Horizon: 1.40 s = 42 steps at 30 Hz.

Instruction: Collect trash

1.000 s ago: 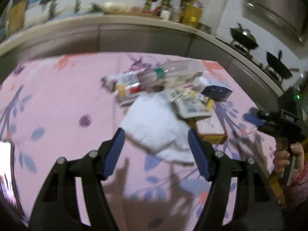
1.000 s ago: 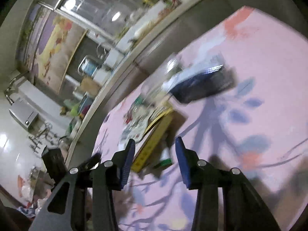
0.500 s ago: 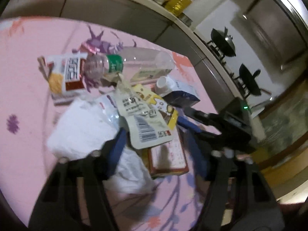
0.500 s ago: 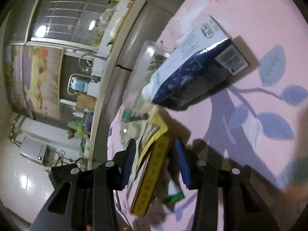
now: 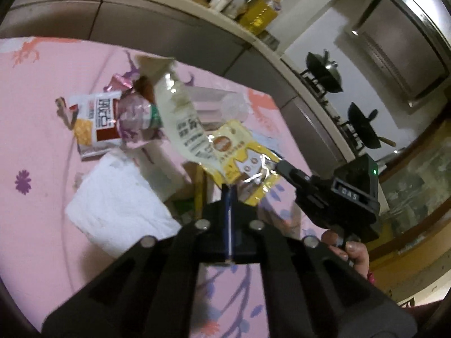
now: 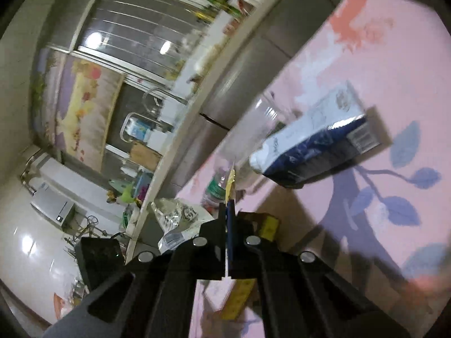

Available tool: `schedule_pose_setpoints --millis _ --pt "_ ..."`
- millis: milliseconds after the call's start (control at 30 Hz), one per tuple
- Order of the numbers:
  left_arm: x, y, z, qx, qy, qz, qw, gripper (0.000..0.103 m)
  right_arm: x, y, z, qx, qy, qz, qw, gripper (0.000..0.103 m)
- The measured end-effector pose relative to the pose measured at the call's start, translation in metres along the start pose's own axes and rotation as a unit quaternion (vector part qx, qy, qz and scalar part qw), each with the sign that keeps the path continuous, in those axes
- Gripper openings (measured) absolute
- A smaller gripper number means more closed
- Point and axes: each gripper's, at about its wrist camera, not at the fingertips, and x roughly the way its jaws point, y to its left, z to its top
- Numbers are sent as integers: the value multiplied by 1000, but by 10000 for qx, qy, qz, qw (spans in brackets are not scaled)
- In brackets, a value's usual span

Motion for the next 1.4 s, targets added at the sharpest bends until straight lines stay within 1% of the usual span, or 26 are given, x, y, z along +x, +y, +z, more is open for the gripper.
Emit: schedule_pose_setpoints --millis 133,200,267,367,500,533,600,667,700,733,800,833,933,1000,1033,1100,1133,1167,1200,1233,1267,1300,1367,1400 --pt "-4 -24 -4 308 73 -102 9994 0 -40 2 -6 -107 -274 42 9996 0" --pt "0 -40 -7 525 160 -167 9984 0 -66 -3 -8 -81 -517 0 9986 0" --pt "11 -64 -14 844 307 -226 9957 0 -90 -11 -9 -11 -741 -35 9972 0" --pt "37 -101 -28 1295 622 -318 9891 0 -128 -23 -10 68 -1121 -109 9936 0" --pt "84 -150 -39 1832 1071 -489 9760 0 -182 -44 -5 119 -1722 -331 9844 0" --pt "101 -166 -40 1955 1216 -565 9715 0 -192 -49 -4 130 -1840 -388 9821 0" --pt "129 -193 -42 2224 1395 -663 9626 0 -224 -65 0 190 -2204 -564 9736 0" --pt "164 -229 -44 2573 1555 -776 9506 0 -251 -79 4 251 -2504 -765 9648 0" --pt "175 -239 -45 2668 1608 -825 9467 0 -265 -88 7 319 -2662 -862 9595 0" --pt "194 -258 -47 2813 1681 -903 9405 0 -277 -99 9 388 -2800 -966 9543 0" --pt "228 -288 -50 3013 1803 -976 9312 0 -294 -115 13 490 -2976 -1175 9462 0" --pt "240 -297 -51 3054 1857 -993 9287 0 -303 -127 16 553 -3065 -1330 9409 0" --pt "286 -328 -58 3224 2044 -990 9189 0 -314 -157 24 711 -3138 -1641 9325 0" --pt "306 -339 -62 3304 2178 -947 9135 0 -315 -170 28 758 -3090 -1820 9304 0" --pt "318 -343 -67 3387 2293 -887 9082 0 -312 -179 31 812 -3045 -1946 9289 0" --pt "338 -348 -75 3495 2408 -706 9027 0 -309 -190 36 906 -2972 -2074 9276 0" --pt "352 -348 -79 3543 2499 -547 8995 1 -304 -198 39 962 -2873 -2177 9278 0" --pt "359 -348 -81 3556 2553 -467 8979 5 -301 -204 41 998 -2808 -2243 9278 0" --pt "369 -346 -84 3564 2625 -310 8962 9 -300 -209 43 1024 -2778 -2264 9279 0" --pt "374 -345 -86 3551 2637 -218 8966 17 -300 -212 43 1042 -2780 -2262 9277 1" --pt "379 -343 -86 3515 2626 -132 8985 24 -299 -214 43 1052 -2800 -2262 9270 6" --pt "381 -343 -86 3491 2614 -103 8998 27 -297 -217 44 1094 -2789 -2322 9254 13" --pt "381 -341 -85 3452 2575 -66 9025 45 -294 -214 45 967 -2754 -2380 9264 63" --pt "379 -340 -85 3446 2534 -32 9039 47 -293 -211 44 897 -2800 -2428 9244 66"
